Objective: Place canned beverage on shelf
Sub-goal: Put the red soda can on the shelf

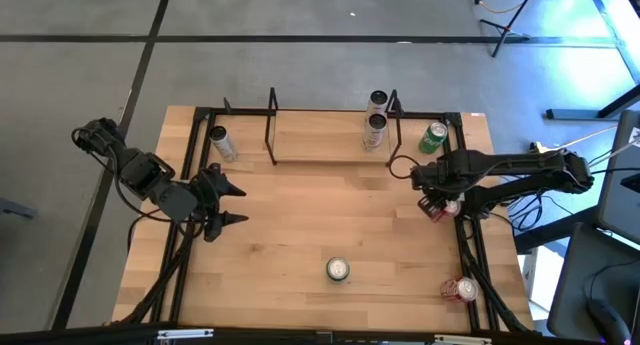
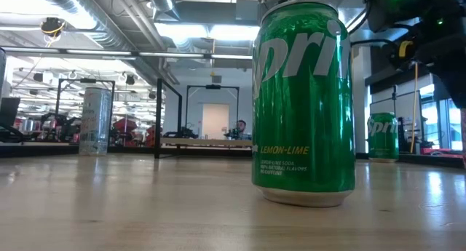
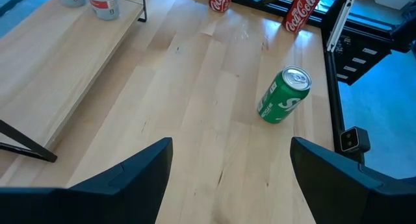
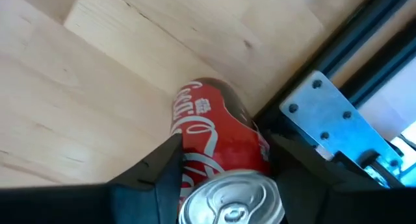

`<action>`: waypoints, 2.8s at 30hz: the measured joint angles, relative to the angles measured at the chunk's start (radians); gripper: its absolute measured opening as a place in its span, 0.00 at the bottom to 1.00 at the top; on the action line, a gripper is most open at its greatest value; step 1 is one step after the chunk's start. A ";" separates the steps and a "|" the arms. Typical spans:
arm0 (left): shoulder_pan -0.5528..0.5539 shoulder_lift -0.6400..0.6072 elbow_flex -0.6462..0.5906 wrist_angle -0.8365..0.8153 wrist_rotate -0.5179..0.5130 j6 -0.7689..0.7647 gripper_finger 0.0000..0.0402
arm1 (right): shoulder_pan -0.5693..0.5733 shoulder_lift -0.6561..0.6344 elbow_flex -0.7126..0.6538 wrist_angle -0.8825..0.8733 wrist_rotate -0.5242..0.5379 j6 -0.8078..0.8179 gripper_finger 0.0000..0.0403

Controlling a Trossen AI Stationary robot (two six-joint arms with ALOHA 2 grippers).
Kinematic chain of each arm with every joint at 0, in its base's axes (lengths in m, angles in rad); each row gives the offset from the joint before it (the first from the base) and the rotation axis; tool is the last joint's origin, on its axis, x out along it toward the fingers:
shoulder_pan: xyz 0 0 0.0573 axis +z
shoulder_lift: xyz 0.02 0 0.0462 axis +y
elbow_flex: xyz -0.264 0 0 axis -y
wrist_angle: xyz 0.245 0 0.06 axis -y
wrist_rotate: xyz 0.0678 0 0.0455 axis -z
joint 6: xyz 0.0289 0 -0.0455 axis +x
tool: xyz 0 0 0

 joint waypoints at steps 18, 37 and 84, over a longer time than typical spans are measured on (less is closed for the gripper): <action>0.000 0.000 0.000 0.000 0.000 0.000 0.74 | 0.000 0.000 0.110 -0.055 0.003 0.094 0.74; 0.000 0.000 0.000 0.000 -0.001 0.000 0.74 | 0.000 0.007 -0.019 -0.003 -0.110 0.140 0.81; 0.000 0.000 0.000 0.000 -0.005 0.026 0.74 | 0.038 0.772 0.849 0.100 0.072 -0.642 0.60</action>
